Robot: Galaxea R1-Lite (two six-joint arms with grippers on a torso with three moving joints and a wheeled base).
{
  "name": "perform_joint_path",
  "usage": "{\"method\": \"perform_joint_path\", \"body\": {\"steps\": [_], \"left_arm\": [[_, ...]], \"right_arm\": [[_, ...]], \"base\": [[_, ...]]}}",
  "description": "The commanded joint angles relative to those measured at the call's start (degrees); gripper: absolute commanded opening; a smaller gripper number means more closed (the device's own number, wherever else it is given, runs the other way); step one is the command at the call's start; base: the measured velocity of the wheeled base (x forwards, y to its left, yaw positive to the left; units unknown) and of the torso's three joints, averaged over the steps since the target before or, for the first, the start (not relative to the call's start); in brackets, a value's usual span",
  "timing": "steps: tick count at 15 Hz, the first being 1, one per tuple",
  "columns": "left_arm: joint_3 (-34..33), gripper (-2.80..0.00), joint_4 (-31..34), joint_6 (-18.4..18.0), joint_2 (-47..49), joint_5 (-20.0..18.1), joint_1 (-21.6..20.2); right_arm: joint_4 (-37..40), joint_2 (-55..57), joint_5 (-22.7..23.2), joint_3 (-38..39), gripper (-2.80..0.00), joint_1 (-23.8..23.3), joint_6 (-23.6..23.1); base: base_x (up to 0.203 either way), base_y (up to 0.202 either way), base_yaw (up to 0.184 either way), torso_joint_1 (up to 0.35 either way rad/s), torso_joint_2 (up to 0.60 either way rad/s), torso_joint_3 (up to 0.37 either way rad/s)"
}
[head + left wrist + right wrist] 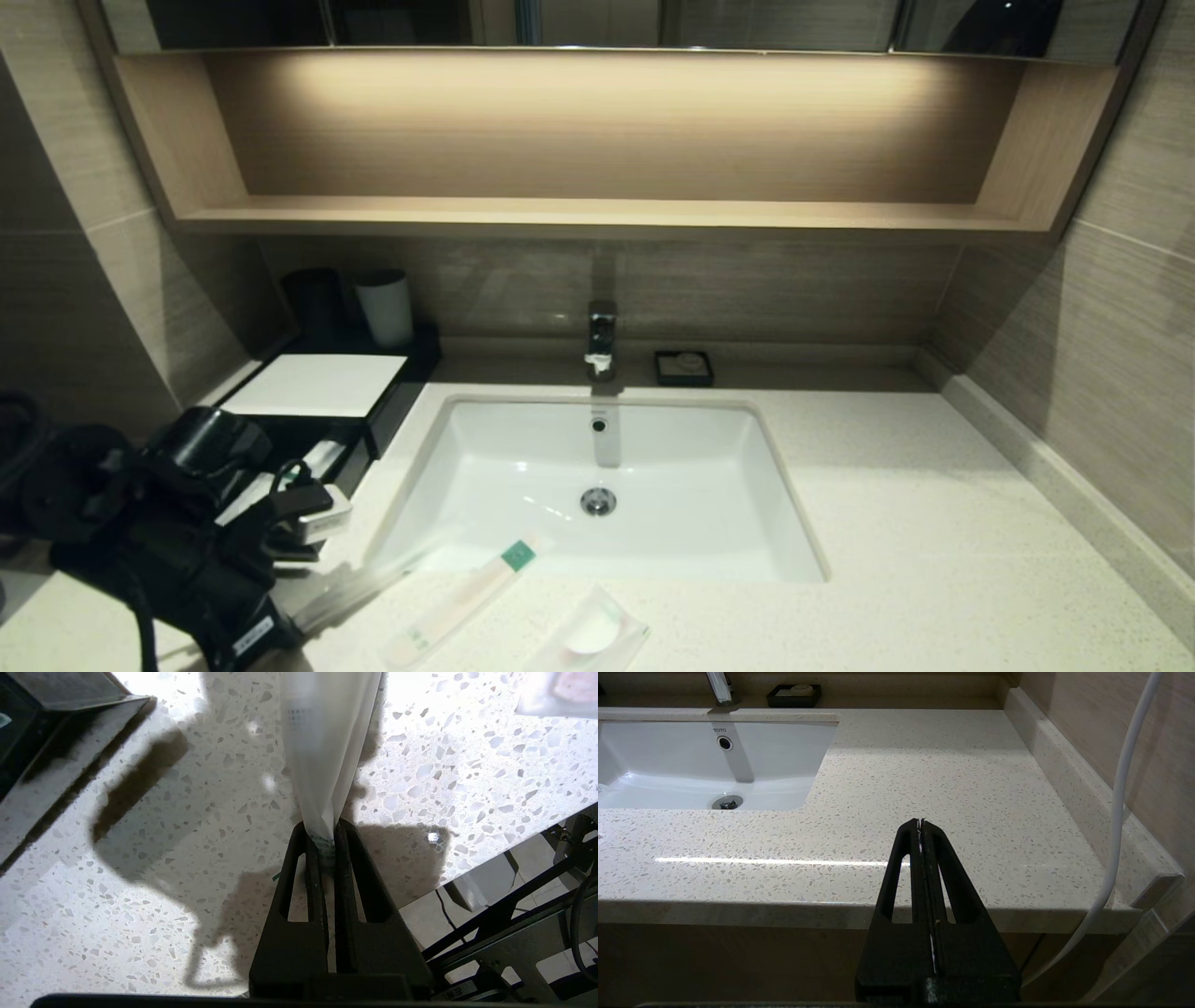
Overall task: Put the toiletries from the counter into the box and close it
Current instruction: Pick up the bathroom toiletry
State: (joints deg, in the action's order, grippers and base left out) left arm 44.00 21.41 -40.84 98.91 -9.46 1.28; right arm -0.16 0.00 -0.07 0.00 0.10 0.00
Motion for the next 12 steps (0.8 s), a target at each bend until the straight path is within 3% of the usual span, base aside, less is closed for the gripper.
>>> {"method": "perform_joint_path", "body": {"steps": [1, 6, 9, 12], "left_arm": [[0.1, -2.80, 0.1, 0.3, -2.2, -0.4, 0.0], [6.3, -2.80, 11.0, 3.2, -8.0, -1.6, 0.1], [9.8, -2.80, 17.1, 5.5, -11.0, -4.7, 0.1], [13.7, -2.80, 21.3, 11.4, -13.5, -5.9, 0.1]], "right_arm": [[0.0, 0.0, 0.0, 0.1, -2.80, 0.0, 0.0], [0.0, 0.0, 0.0, 0.1, -2.80, 0.0, 0.0], [0.0, 0.0, 0.0, 0.1, -2.80, 0.0, 0.0], [0.0, 0.0, 0.0, 0.1, -2.80, 0.0, 0.0]], "base": [[0.000, 0.000, 0.000, 0.000, 0.00, 0.000], [0.000, 0.000, 0.000, 0.000, 0.00, 0.000], [0.000, 0.000, 0.000, 0.000, 0.00, 0.000], [0.000, 0.000, 0.000, 0.000, 0.00, 0.000]]}}
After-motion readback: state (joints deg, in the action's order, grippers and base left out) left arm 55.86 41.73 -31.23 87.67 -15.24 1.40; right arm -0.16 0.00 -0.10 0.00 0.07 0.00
